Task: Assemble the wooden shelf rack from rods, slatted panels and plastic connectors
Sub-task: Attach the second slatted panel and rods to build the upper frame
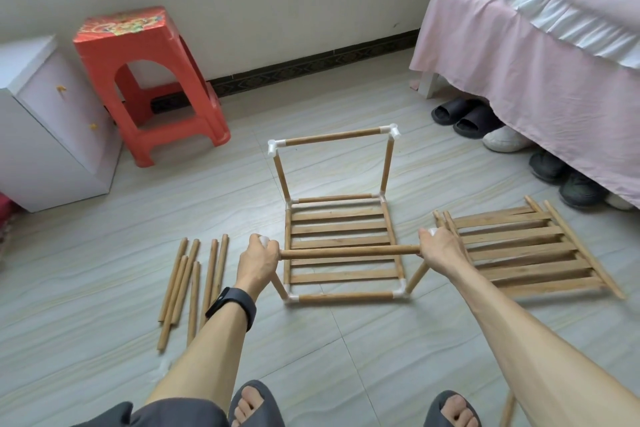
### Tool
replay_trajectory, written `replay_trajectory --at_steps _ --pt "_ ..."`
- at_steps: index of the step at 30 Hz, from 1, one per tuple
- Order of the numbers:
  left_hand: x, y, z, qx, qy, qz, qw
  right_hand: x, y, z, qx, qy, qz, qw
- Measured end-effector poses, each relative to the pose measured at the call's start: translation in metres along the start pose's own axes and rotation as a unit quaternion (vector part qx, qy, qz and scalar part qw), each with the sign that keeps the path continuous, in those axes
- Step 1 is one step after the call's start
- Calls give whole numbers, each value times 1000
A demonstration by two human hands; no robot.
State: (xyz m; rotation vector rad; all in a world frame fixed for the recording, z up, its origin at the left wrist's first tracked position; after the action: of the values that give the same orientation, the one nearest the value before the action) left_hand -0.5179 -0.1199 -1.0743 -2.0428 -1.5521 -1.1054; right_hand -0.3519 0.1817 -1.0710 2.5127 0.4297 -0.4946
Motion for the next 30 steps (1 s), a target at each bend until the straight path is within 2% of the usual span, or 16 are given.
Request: replay_trajectory --at_steps 5,9,15,18,20,22,25,27,30 --pt "0 -3 1 -8 4 -2 1000 2 0 1 -10 10 28 999" --pt "6 -6 -1 -25 -25 -2 999 -8 2 -9 -18 69 40 997" --pt "16 -16 -5 -77 -236 39 968 -27 8 -32 -61 226 35 972" --pt "37 -10 -4 -36 -338 74 937 -40 8 -47 -124 308 18 943" --pt "58 -6 7 -51 -370 119 920 -41 1 -58 -176 342 38 923" --pt "81 -4 26 -97 -360 169 912 -37 -9 -68 -195 333 33 922" --pt "119 0 61 -157 -332 241 898 -19 -24 -79 -173 265 -44 948" --pt "142 4 88 -187 -317 278 888 4 -31 -75 -162 164 -75 970" --pt "168 9 132 -222 -304 321 869 58 -40 -48 -177 -23 -29 984"
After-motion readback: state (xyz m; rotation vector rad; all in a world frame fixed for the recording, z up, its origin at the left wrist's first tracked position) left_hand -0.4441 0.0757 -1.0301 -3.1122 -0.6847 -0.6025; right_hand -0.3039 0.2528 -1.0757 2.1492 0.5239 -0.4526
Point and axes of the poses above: each hand's wrist, its own y-axis away from the middle knuckle, its own z-axis out of the palm, x = y × z, the point moved 2 cm from there along -y, towards the middle knuckle, and after that the axes turned 13 degrees about z, right-handed, at the moved point
